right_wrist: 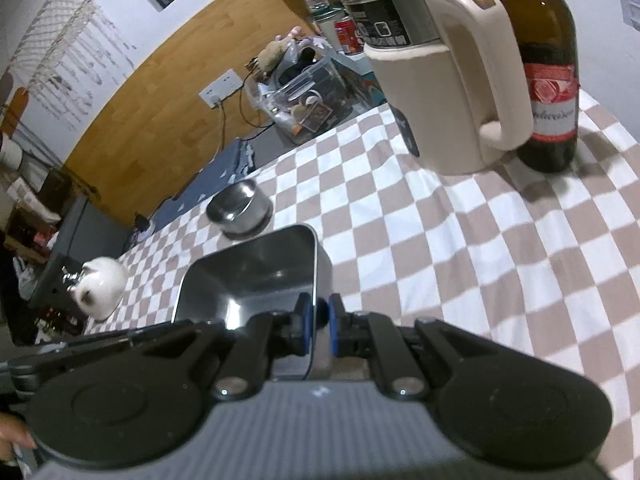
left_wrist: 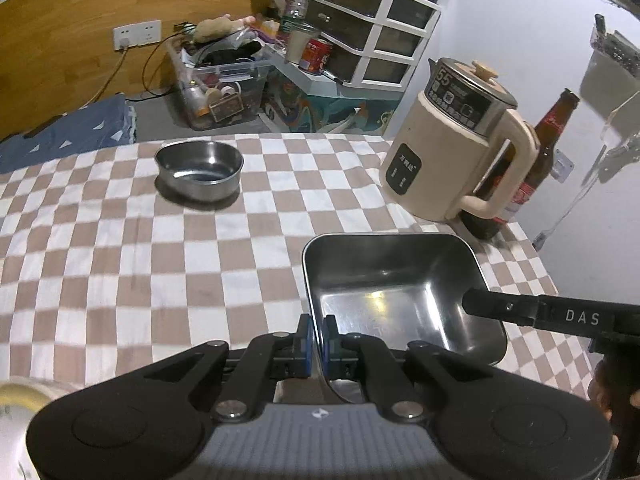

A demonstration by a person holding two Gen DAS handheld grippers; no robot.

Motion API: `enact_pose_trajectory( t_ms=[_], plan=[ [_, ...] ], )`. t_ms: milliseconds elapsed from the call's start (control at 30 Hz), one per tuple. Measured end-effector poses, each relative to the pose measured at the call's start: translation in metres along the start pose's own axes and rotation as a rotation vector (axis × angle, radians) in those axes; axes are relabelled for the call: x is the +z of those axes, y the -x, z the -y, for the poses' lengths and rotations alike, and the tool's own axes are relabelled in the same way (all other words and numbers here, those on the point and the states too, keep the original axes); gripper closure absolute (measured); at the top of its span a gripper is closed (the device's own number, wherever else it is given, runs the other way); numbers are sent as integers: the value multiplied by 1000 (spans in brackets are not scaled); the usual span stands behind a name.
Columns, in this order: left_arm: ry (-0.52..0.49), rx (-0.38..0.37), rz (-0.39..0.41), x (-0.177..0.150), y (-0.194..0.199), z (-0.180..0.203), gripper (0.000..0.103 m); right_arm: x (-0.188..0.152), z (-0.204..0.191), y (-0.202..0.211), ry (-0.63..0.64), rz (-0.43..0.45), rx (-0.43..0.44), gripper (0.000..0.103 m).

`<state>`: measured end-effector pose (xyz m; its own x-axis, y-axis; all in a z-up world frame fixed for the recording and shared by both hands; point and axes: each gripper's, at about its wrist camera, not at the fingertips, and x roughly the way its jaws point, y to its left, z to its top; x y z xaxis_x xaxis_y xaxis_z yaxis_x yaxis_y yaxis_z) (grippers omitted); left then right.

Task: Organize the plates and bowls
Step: 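Carry the rectangular steel tray with both tools and lower it onto the first tray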

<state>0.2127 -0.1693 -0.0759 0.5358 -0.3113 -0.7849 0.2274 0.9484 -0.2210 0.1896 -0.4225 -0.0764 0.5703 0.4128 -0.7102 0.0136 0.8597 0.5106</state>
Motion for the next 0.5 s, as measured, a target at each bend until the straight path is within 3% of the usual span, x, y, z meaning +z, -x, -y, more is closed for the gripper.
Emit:
enact_pose_trajectory(
  t_ms=[200, 500],
  plan=[
    [31, -14, -17, -35, 15, 4, 98, -21, -1, 18, 12, -11, 0, 92],
    [-51, -19, -48, -72, 30, 22, 96, -62, 10, 40, -50, -37, -20, 91]
  ],
)
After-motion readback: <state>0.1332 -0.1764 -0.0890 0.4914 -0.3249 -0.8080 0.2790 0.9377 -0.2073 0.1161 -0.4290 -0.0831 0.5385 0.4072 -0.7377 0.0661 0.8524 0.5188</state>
